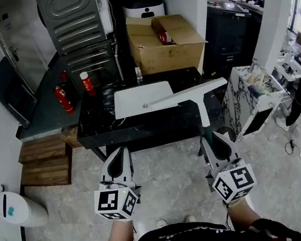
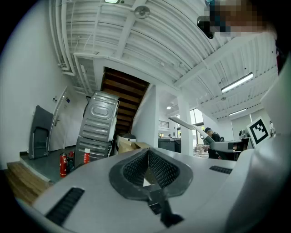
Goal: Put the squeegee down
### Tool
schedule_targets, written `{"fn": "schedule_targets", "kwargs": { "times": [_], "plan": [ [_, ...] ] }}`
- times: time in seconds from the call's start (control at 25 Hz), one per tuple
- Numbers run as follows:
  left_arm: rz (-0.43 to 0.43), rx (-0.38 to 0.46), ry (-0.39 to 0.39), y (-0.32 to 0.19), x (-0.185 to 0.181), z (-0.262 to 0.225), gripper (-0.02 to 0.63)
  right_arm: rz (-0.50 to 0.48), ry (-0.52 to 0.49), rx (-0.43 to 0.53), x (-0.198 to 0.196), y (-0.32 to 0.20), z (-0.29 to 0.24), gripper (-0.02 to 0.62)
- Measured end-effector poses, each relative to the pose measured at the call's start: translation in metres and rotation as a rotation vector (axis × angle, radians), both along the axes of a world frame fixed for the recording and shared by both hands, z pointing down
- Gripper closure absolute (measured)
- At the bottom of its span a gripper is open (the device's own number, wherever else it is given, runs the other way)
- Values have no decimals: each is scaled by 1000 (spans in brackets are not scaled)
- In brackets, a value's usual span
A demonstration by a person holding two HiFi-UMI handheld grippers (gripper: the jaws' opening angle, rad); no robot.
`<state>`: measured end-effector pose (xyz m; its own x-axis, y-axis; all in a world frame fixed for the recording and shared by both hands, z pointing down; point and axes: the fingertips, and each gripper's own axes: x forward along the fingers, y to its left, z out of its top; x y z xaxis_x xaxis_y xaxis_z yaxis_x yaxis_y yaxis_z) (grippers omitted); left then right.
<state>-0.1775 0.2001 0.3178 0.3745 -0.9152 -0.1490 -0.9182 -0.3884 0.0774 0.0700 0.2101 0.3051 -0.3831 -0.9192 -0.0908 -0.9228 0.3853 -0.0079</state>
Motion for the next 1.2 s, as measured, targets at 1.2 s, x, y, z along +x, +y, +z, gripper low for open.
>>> {"fn": "schedule_targets", "kwargs": {
  "times": [1.2],
  "plan": [
    [-14, -4, 20, -23, 58, 0, 591, -17, -22, -27, 61, -18, 9, 472]
  ]
}}
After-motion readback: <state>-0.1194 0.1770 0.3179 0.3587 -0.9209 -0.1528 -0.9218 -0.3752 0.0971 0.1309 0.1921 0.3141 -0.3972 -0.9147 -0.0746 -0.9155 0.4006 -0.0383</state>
